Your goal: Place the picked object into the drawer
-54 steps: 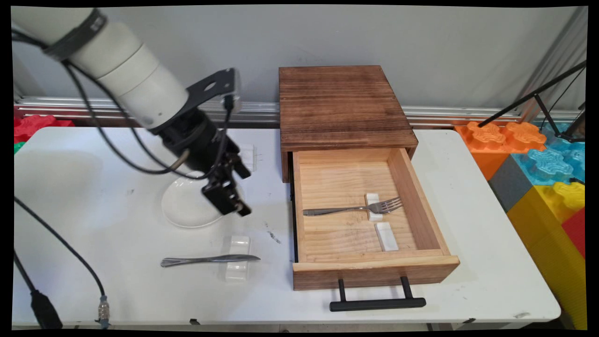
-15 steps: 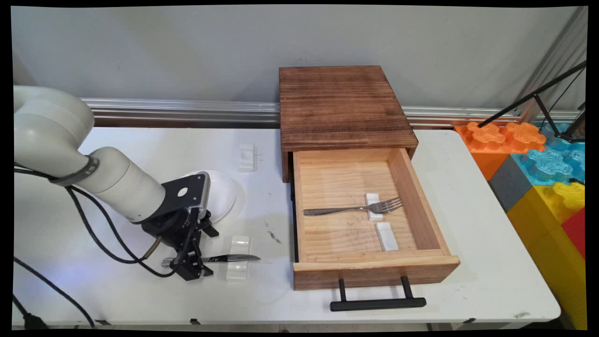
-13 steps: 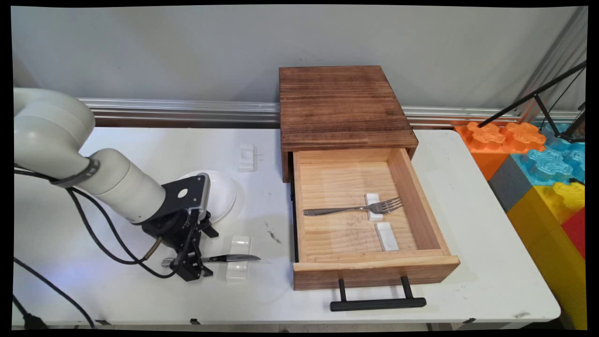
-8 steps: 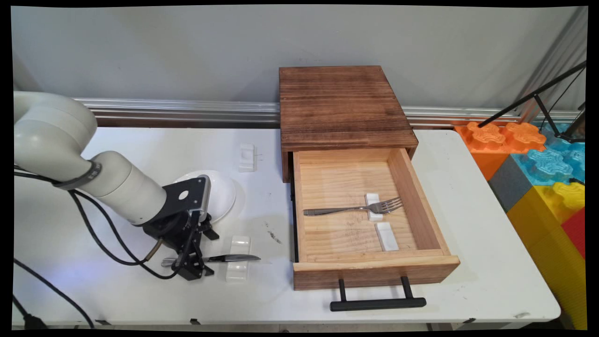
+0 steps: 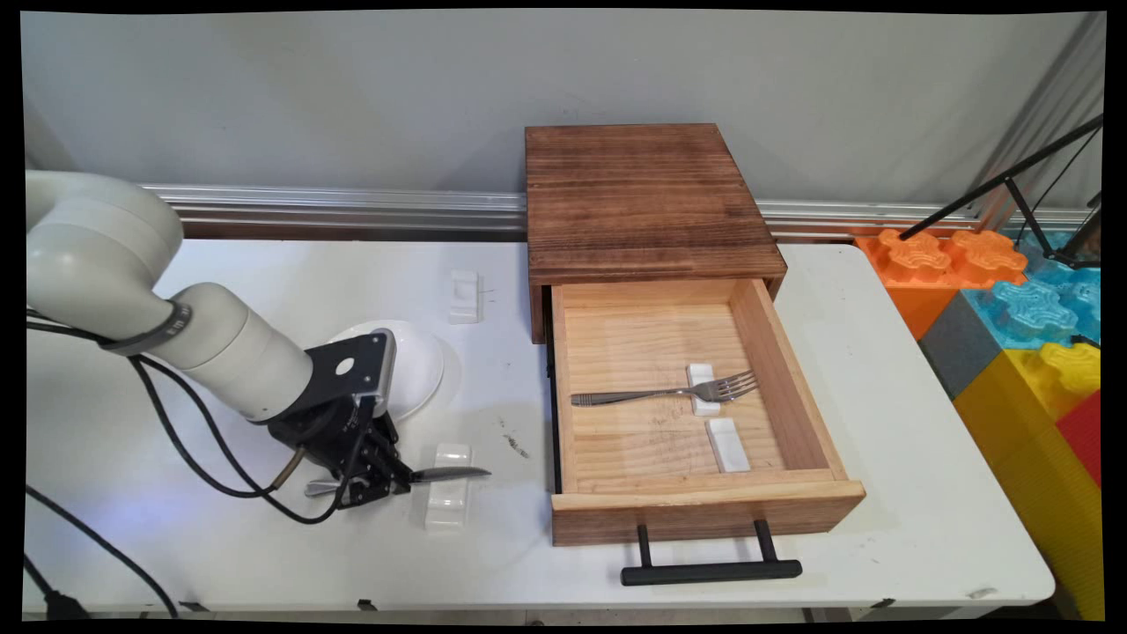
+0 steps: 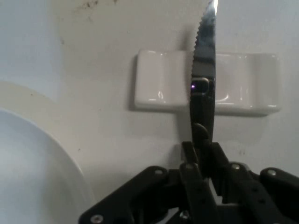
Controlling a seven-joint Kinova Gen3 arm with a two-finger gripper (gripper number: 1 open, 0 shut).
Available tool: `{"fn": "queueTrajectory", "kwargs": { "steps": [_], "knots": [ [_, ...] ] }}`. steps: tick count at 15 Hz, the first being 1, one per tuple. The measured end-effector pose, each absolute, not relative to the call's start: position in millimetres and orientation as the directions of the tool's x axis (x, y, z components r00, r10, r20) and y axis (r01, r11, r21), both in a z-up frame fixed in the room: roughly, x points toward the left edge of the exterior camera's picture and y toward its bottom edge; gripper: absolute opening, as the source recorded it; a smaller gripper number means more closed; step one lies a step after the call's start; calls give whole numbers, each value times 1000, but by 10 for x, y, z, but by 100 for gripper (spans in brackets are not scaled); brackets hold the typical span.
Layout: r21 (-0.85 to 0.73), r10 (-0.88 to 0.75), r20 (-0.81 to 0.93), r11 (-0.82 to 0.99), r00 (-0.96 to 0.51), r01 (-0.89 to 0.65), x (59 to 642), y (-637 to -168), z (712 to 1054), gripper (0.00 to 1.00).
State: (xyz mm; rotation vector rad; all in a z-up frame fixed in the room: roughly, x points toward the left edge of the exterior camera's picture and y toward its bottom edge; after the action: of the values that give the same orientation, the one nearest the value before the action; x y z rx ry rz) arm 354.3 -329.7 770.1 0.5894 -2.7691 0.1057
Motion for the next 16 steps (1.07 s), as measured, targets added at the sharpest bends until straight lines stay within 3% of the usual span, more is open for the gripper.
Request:
{"fn": "queueTrajectory", "kwargs": {
  "steps": [8,16],
  "knots": [
    [3,-399,322,907,-858,-421,3516,-3334,7894,0],
    [9,-432,300,893,-850,-451,3502,-3399,8449,0]
  ]
}}
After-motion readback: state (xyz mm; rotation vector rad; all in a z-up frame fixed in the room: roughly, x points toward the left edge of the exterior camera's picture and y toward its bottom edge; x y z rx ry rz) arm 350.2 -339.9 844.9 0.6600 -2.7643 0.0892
